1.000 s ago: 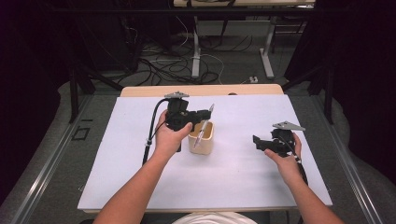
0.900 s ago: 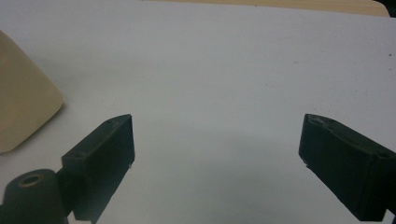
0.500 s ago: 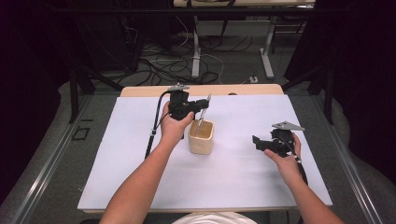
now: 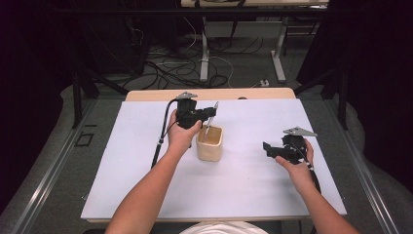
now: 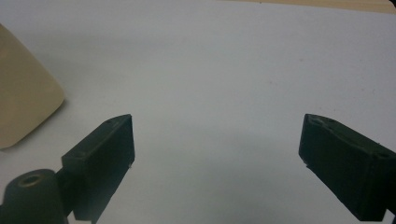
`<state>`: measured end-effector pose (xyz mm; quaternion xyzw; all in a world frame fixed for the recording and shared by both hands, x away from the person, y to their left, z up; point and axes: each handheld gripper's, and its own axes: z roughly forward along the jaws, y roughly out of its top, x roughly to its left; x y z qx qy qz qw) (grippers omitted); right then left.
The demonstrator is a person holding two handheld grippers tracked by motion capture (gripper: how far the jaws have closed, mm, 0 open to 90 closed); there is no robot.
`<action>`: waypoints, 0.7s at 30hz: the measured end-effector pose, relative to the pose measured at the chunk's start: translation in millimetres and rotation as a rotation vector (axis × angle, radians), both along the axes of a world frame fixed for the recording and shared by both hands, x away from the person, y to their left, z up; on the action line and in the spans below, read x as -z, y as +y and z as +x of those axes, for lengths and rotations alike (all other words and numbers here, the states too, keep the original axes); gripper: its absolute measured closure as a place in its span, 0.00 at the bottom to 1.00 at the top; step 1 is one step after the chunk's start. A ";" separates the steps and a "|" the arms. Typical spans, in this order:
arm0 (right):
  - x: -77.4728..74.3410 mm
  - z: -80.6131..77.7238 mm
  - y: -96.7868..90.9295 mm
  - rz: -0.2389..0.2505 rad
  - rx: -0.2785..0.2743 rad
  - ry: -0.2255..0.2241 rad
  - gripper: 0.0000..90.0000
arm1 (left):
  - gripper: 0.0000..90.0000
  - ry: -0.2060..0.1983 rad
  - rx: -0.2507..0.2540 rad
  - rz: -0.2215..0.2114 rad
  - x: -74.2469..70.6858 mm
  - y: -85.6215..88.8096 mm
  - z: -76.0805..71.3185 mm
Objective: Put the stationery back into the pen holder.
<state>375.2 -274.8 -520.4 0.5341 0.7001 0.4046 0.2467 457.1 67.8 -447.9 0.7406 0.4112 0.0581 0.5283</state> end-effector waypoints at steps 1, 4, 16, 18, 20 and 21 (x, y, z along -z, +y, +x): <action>0.1 0.1 0.0 0.000 -0.001 0.000 0.11 | 0.89 0.002 0.004 0.002 1.4 0.6 0.3; 0.1 0.0 0.3 0.001 -0.001 0.001 0.11 | 0.89 0.004 -0.002 0.001 6.5 1.4 -0.7; 0.0 0.0 -0.1 0.000 -0.002 0.000 0.11 | 0.88 0.000 -0.017 0.022 17.9 4.0 -5.1; 0.1 0.1 0.1 0.001 -0.001 0.001 0.11 | 0.88 0.002 -0.012 0.033 18.0 3.8 -6.2; 0.0 -0.1 0.5 0.003 -0.001 0.002 0.11 | 0.81 0.007 -0.006 0.021 16.7 4.6 -8.0; -0.2 -0.2 0.2 0.001 -0.003 0.000 0.11 | 0.75 -0.001 -0.011 0.009 16.1 4.8 -9.3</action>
